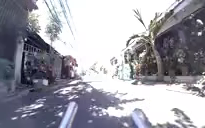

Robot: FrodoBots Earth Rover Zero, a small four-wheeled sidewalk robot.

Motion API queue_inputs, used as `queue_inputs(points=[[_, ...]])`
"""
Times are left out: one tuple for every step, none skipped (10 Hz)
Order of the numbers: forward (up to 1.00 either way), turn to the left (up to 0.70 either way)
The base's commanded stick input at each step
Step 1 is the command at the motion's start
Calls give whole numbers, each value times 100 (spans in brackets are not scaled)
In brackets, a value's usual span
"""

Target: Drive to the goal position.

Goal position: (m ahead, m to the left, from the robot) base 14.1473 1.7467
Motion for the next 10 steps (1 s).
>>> queue_inputs(points=[[100, 0], [100, 0], [100, 0], [100, 3], [100, 3], [100, -26], [100, -29], [100, -35], [100, -31], [100, 0]])
